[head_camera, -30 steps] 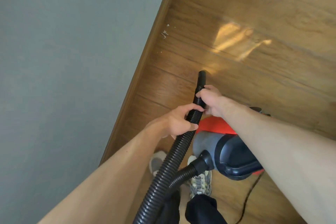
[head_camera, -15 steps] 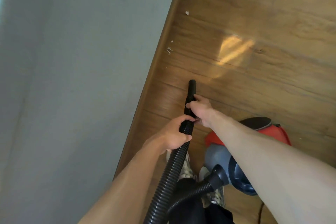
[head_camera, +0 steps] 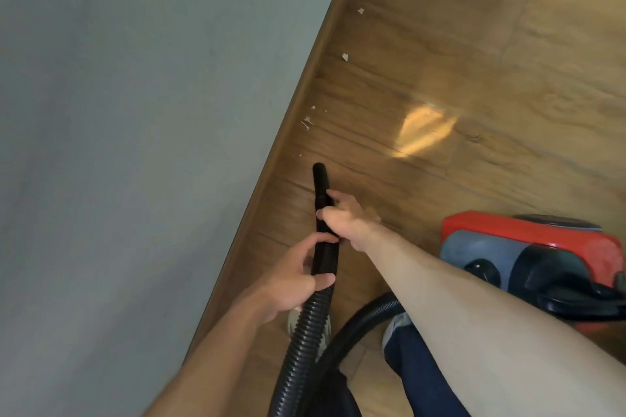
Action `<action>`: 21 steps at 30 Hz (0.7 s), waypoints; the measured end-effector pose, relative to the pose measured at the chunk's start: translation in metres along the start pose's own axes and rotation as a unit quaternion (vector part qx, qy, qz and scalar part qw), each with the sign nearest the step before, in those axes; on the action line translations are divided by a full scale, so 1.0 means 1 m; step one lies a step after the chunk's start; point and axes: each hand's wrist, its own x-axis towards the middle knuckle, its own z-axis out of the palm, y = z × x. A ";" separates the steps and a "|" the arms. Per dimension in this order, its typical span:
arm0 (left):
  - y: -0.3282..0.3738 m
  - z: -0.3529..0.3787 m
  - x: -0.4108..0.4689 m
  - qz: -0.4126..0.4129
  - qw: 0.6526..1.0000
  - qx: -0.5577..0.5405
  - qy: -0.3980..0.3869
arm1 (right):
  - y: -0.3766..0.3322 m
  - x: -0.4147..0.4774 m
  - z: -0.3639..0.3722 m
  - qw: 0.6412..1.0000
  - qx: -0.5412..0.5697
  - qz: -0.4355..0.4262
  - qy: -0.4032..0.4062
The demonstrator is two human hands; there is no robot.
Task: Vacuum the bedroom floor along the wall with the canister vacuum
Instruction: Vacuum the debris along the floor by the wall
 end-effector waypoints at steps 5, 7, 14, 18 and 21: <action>-0.006 0.002 0.007 -0.002 0.998 -0.032 0.053 | -0.008 0.021 0.011 0.996 -0.063 -0.044 -0.038; -0.009 0.000 0.009 -0.006 0.997 -0.036 0.070 | -0.009 0.027 0.016 0.994 -0.072 -0.057 -0.051; -0.014 -0.002 0.019 -0.006 0.995 -0.052 0.081 | -0.010 0.036 0.016 0.990 -0.089 -0.088 -0.061; 0.002 0.011 0.038 0.027 0.998 -0.019 0.061 | -0.004 0.043 -0.017 0.995 -0.033 -0.090 -0.011; 0.020 0.028 0.058 0.040 0.998 0.038 0.017 | 0.010 0.043 -0.055 0.996 0.025 -0.074 0.040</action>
